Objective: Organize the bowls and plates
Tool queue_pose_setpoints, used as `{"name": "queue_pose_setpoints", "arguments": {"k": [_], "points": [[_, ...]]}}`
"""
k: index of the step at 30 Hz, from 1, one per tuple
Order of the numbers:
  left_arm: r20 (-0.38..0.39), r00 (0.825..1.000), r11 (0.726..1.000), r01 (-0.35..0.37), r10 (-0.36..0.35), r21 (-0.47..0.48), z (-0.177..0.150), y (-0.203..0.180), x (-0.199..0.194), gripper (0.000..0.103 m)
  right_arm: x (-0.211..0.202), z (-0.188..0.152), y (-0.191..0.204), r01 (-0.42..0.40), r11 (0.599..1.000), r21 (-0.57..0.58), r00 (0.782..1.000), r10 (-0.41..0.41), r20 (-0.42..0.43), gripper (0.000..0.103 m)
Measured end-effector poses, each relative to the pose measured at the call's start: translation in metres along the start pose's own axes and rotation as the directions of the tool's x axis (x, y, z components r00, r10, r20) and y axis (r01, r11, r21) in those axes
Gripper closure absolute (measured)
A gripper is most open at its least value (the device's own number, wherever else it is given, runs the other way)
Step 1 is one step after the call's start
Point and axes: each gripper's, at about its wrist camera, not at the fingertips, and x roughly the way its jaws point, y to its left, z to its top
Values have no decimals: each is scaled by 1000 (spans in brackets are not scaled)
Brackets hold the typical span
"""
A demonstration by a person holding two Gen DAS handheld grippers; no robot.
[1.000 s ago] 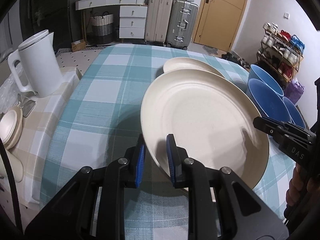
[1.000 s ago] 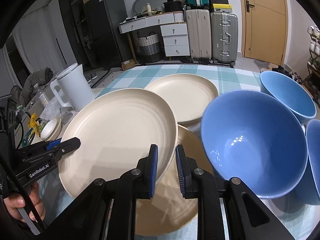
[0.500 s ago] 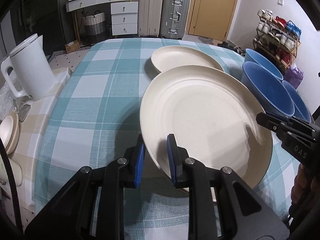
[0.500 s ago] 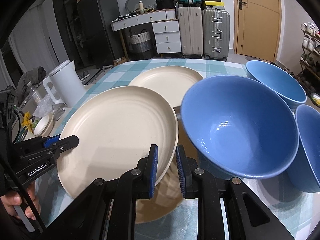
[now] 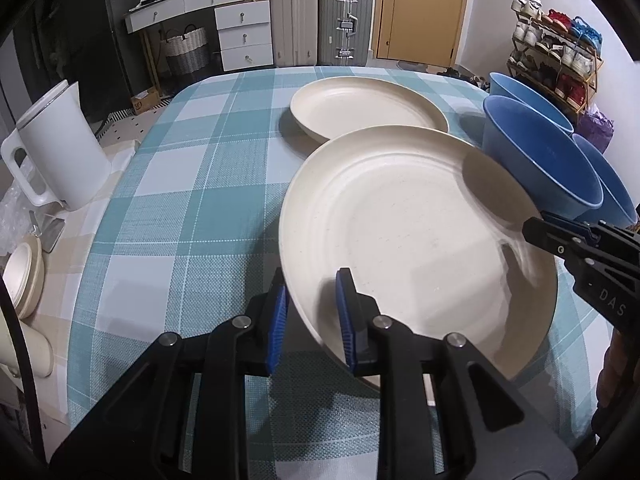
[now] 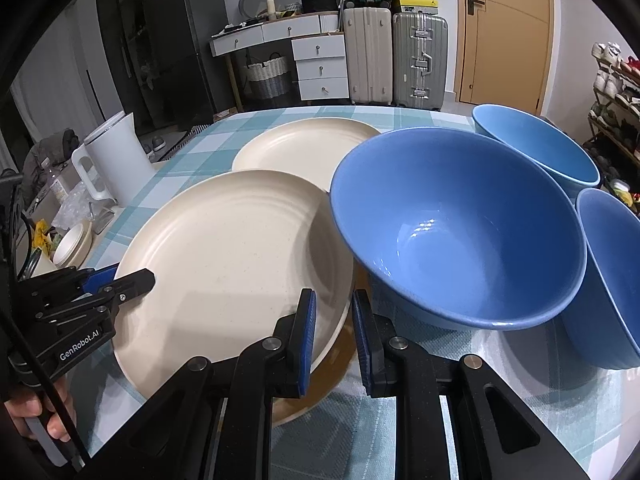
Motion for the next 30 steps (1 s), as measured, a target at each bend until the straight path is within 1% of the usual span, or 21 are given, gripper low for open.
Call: {"name": "queue_pose_setpoints", "arguments": {"k": [5,14,21,26,30], "points": [[-6,1000,1000,-16,16,18,-2,-3,3,83,3,-1,2,10,1000,-4,1000,-10,-5,83],[-29,999,999,-20,21,42,-5,-7,9,82,8,-3,4,32,999,-13,999,-32,-15,83],[-28,998,995,-54,56,81,-7,-14,11,81,12,-5,4,30,999,-19,999,-31,-14,83],[-31,999,997,-30,32,69,-6,-10,11,81,11,-7,9,13,999,-44,1000,-14,-7,83],[-42,999,999,-3,6,51,-7,-7,12,79,11,-8,9,1,999,-39,1000,-1,-14,83]]}}
